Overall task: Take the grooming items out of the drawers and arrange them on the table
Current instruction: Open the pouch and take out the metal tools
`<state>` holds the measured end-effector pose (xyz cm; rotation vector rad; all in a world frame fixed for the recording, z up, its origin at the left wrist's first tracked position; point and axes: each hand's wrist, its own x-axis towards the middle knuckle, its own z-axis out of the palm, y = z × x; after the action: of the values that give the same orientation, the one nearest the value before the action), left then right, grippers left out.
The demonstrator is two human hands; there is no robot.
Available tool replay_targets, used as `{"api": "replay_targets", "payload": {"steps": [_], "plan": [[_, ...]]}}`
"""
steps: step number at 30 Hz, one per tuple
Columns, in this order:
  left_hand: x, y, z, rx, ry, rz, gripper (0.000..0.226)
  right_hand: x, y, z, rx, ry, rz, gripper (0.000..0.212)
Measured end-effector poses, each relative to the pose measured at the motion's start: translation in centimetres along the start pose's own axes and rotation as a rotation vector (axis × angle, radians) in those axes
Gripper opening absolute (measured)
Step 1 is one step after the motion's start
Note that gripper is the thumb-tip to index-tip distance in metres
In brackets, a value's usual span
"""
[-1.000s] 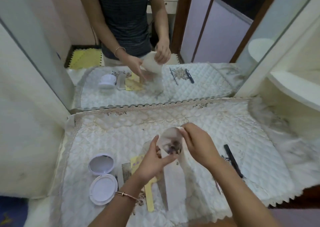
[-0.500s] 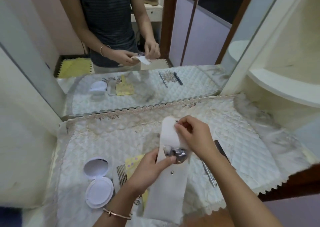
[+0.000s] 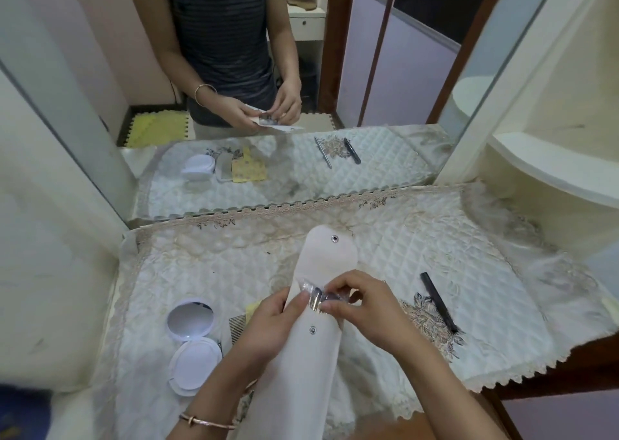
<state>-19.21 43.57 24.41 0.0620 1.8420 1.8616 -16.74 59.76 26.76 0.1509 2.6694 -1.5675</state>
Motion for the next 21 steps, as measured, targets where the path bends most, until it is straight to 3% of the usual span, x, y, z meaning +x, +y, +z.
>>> {"api": "replay_targets", "payload": {"steps": [5, 9, 12, 15, 17, 21], "plan": [[0.0, -0.8, 1.2, 0.095, 0.014, 0.006, 0.020, 0.8, 1.7, -1.4, 0.132, -0.024, 0.096, 0.013], [0.1, -0.9, 2.4, 0.126, 0.009, -0.062, 0.017, 2.5, 3.3, -4.5, 0.527, 0.092, 0.231, 0.017], [-0.3, -1.1, 3.4, 0.210, 0.140, -0.069, 0.021, 4.2, 4.3, -7.3, 0.638, 0.196, 0.214, 0.023], [-0.9, -2.4, 3.4, 0.223, 0.387, -0.117, 0.025, 5.7, 5.3, -8.8, 0.654, 0.270, 0.196, 0.023], [-1.7, -2.8, 3.2, 0.170, 0.561, -0.139, 0.028, 6.4, 6.2, -8.7, 0.620, 0.196, 0.198, 0.023], [-4.3, -2.6, 3.0, 0.054, 0.747, -0.148, 0.030, 7.0, 8.4, -5.0, 0.361, -0.158, 0.278, 0.024]]}}
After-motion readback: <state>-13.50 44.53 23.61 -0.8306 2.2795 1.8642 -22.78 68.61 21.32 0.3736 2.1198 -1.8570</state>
